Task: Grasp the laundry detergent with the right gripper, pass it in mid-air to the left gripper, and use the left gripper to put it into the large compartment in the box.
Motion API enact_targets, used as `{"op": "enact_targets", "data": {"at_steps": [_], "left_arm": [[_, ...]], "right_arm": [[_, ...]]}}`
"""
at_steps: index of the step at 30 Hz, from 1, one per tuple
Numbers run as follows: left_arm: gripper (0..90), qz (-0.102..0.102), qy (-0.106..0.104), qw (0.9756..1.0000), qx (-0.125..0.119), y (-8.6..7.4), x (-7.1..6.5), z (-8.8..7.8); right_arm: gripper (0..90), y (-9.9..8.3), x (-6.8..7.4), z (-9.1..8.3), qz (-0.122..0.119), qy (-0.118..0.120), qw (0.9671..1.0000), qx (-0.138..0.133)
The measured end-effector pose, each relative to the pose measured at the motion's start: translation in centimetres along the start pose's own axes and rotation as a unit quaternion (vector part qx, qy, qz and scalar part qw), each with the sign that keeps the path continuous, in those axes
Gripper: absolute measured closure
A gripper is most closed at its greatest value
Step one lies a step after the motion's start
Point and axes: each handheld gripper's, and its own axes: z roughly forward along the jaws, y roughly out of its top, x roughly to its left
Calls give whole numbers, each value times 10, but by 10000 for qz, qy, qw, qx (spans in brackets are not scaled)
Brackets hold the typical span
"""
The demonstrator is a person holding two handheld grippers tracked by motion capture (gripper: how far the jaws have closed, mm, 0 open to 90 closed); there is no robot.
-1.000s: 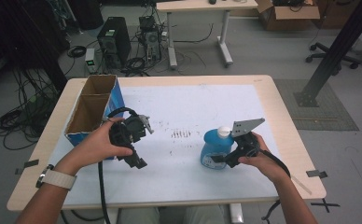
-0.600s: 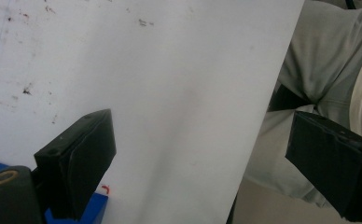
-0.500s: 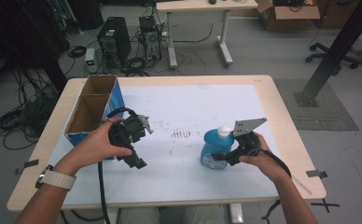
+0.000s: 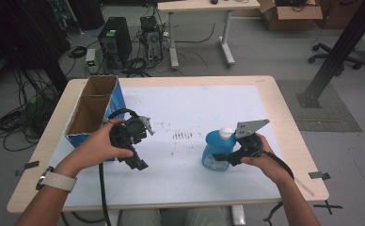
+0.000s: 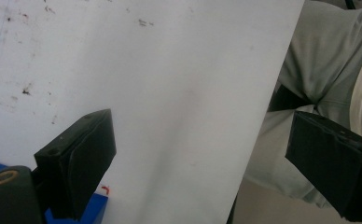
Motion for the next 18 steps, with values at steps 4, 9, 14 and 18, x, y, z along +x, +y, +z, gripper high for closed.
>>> {"op": "enact_targets", "data": {"at_steps": [4,9,14,18], "left_arm": [[87,2,-3,10000,-5,0,0,0],[87,4,-2,10000,-9,-1,0,0],[87,7,1,10000,-7,-1,0,0],[88,6,4,10000,-15,-1,-1,-1]], "right_arm": [[338,0,0,0,-27,17,10000,-5],[371,-1,0,-1,-25,71,10000,-39],[414,-1,1,-1,-66,98,9999,-88],[419,-1,2,-1,-127,89,9999,-73]]}}
